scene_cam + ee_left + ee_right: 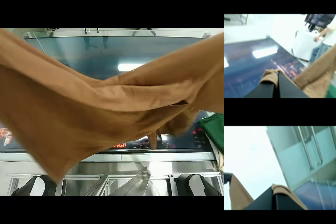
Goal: Fold the shirts.
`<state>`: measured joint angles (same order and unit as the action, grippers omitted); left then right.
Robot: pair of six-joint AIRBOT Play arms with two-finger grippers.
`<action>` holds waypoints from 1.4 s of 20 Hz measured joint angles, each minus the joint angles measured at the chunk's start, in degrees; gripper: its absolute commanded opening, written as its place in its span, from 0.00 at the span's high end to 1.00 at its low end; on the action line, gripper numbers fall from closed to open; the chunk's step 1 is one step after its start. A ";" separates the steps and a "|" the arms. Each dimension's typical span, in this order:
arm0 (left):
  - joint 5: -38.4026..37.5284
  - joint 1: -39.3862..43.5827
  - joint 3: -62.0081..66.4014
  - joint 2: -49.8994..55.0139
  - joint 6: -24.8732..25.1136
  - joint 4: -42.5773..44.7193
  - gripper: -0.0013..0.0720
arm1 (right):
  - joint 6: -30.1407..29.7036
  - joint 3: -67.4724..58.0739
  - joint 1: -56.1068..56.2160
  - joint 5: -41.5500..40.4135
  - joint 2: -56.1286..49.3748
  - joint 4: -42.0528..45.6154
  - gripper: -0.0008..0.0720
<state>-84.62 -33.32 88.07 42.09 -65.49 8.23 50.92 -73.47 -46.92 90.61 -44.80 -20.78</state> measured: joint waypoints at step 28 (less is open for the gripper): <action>-5.81 9.38 15.63 74.07 3.21 13.27 0.96 | -9.70 6.10 32.20 -45.72 -38.99 36.28 0.96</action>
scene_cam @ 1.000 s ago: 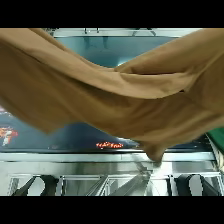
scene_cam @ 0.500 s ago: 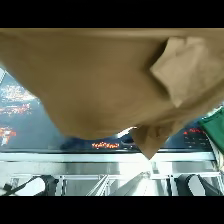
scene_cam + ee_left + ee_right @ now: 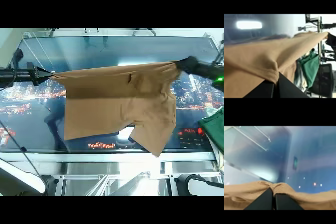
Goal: Fold the shirts.
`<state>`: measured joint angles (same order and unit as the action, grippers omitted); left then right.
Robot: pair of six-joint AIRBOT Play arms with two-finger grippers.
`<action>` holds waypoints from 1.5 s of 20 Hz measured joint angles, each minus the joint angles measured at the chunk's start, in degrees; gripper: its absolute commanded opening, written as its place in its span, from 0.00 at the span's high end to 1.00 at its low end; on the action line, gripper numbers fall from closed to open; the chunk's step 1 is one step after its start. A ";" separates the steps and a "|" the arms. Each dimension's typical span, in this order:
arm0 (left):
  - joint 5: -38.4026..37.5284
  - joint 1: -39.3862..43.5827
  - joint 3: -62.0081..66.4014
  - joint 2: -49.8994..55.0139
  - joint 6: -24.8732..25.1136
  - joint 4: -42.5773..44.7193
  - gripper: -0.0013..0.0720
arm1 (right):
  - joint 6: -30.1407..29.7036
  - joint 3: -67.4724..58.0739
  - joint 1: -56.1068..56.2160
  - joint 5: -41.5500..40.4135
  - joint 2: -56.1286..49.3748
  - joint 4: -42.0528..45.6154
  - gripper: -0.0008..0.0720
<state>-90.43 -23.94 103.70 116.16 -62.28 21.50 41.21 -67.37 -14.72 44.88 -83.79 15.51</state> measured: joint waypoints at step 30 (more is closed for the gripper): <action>-9.73 -10.88 -22.36 -59.98 11.23 -31.08 0.95 | 7.63 2.29 -8.17 5.38 46.51 3.82 0.96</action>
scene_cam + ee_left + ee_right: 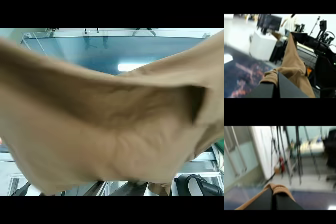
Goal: Fold the shirts.
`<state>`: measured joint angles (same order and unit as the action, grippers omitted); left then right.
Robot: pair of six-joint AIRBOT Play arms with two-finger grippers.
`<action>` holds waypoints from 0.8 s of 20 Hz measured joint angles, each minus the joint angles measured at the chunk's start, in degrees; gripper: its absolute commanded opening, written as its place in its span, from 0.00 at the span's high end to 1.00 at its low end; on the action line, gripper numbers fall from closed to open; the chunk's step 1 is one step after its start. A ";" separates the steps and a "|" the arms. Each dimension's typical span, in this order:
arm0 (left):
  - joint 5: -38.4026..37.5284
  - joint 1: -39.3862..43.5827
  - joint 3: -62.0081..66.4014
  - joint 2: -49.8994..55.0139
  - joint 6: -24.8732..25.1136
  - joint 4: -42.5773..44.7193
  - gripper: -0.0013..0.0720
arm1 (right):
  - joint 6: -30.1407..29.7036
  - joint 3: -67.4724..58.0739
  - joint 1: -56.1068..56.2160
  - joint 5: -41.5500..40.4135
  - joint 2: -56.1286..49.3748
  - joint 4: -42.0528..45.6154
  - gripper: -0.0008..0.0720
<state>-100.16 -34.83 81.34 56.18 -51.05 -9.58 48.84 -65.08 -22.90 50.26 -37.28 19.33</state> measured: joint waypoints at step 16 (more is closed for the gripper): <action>5.75 14.60 29.99 69.81 -8.81 28.55 0.96 | -18.93 -1.20 6.88 -6.21 -57.42 -18.58 0.96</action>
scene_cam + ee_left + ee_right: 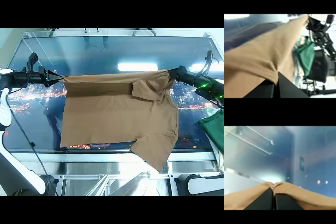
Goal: Fold the shirts.
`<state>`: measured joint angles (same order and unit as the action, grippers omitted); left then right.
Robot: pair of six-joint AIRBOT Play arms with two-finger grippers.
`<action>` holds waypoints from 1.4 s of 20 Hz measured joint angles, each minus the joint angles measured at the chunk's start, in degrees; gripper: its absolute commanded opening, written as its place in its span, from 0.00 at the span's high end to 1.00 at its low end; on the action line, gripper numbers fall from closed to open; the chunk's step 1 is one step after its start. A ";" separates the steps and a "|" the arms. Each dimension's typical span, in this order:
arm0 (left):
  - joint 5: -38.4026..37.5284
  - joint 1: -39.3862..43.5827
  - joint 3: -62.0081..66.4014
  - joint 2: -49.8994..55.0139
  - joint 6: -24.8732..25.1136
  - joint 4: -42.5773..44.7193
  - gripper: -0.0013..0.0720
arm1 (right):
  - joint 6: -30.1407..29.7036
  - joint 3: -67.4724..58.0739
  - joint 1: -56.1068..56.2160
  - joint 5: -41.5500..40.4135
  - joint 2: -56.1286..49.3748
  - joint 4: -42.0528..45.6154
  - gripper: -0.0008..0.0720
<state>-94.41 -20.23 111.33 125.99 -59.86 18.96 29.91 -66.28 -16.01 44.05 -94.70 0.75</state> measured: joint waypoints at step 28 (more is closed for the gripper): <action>-7.17 -1.36 -1.55 -7.37 -17.09 33.24 0.64 | 26.93 -0.44 -14.19 23.28 2.27 40.48 0.68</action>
<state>-101.58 -21.58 109.78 118.63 -76.95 52.21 56.84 -66.72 -30.20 67.33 -92.42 41.23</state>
